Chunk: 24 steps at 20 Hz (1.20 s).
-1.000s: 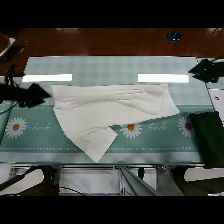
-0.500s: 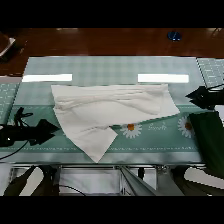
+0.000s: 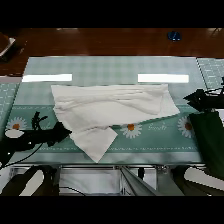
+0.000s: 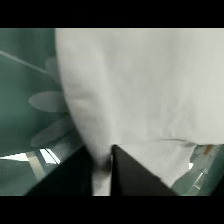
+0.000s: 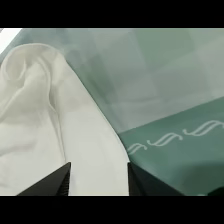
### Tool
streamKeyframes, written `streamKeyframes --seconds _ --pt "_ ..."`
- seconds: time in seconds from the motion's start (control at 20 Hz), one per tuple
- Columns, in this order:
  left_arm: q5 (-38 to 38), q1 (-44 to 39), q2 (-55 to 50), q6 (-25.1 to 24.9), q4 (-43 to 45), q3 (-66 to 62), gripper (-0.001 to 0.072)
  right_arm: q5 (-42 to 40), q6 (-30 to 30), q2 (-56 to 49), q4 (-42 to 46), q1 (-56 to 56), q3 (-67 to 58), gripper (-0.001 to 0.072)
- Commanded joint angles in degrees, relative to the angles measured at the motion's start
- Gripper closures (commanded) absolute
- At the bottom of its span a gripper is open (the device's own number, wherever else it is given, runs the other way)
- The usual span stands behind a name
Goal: Fold the shirts.
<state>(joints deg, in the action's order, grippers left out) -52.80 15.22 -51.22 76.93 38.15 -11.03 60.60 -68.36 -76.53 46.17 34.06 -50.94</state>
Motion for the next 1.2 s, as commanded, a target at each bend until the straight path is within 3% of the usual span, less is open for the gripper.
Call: streamKeyframes --seconds 0.0,0.1,0.3,0.65,1.0,1.05,1.15 --pt "4.22 -3.65 -0.9 -0.02 -2.16 0.35 0.0691 -1.49 -1.75 0.02 4.24 0.17 0.11 0.0302" --pt "4.17 -3.41 -0.9 -0.04 -2.16 0.35 0.0691 -2.36 -4.87 0.02 7.69 0.17 0.11 0.0302" --pt "4.2 -3.45 -0.92 0.0 -2.19 0.35 0.0691 -2.12 -5.73 -2.75 7.67 0.15 0.04 0.0302" --pt "4.17 -3.45 -0.92 0.04 -2.21 0.35 0.0691 5.6 -1.53 -10.91 3.02 0.09 0.07 0.0302" --pt "4.17 -3.45 -0.92 0.04 -2.23 0.35 0.0691 4.0 -0.76 -12.7 1.29 -7.1 -0.07 0.0311" --pt "4.2 -3.45 -0.92 0.04 -2.23 0.35 0.0691 4.11 -0.28 -12.7 0.74 -8.22 -0.13 0.035" --pt "4.13 -3.45 -0.87 0.02 -2.23 -0.28 0.0691 5.09 0.98 -12.7 0.52 -10.08 -1.18 0.0672"
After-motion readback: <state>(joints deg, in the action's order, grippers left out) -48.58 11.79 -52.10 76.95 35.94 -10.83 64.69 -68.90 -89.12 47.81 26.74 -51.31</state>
